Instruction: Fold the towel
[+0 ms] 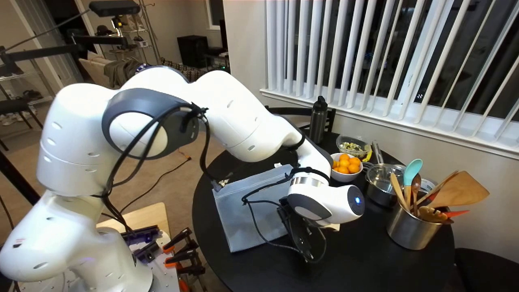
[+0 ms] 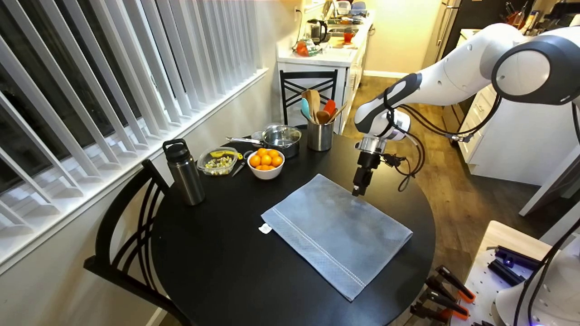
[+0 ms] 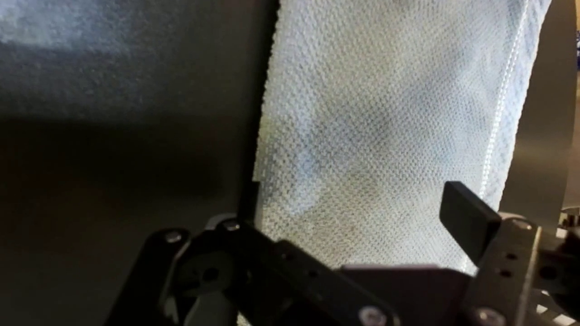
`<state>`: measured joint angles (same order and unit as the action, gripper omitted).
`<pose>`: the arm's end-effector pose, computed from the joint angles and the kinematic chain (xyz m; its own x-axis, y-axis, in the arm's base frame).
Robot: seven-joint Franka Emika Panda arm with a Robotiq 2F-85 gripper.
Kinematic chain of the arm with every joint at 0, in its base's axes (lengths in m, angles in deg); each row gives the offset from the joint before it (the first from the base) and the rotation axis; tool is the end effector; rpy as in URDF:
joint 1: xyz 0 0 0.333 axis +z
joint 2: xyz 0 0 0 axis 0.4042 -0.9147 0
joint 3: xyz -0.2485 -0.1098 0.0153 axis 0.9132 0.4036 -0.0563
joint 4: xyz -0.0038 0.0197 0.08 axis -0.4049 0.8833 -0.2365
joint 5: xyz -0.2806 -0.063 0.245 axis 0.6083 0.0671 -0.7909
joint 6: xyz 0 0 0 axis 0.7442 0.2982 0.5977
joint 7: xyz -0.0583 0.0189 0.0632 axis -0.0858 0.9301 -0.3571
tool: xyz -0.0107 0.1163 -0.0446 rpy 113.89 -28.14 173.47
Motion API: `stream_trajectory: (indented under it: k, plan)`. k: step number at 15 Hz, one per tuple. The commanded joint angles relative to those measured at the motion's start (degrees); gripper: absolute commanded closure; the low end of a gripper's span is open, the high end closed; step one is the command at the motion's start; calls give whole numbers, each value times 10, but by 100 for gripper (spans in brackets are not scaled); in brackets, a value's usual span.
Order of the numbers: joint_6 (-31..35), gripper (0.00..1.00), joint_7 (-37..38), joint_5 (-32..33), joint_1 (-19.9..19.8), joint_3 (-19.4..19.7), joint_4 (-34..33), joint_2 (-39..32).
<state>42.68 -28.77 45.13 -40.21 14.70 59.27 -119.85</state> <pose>0.5213 -0.1192 0.1244 0.9808 0.1730 -0.0897 0.0853 -0.7951 -0.6005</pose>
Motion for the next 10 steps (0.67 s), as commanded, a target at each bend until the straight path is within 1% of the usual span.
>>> stream_trajectory:
  k: [1,5,8,10]
  plan:
    - [47,0,24,-45,-5,-8,21,11]
    - [97,0,44,-61,3,-5,33,12]
    - [113,0,62,-53,5,-6,36,11]
    - [113,0,69,-50,8,-12,34,10]
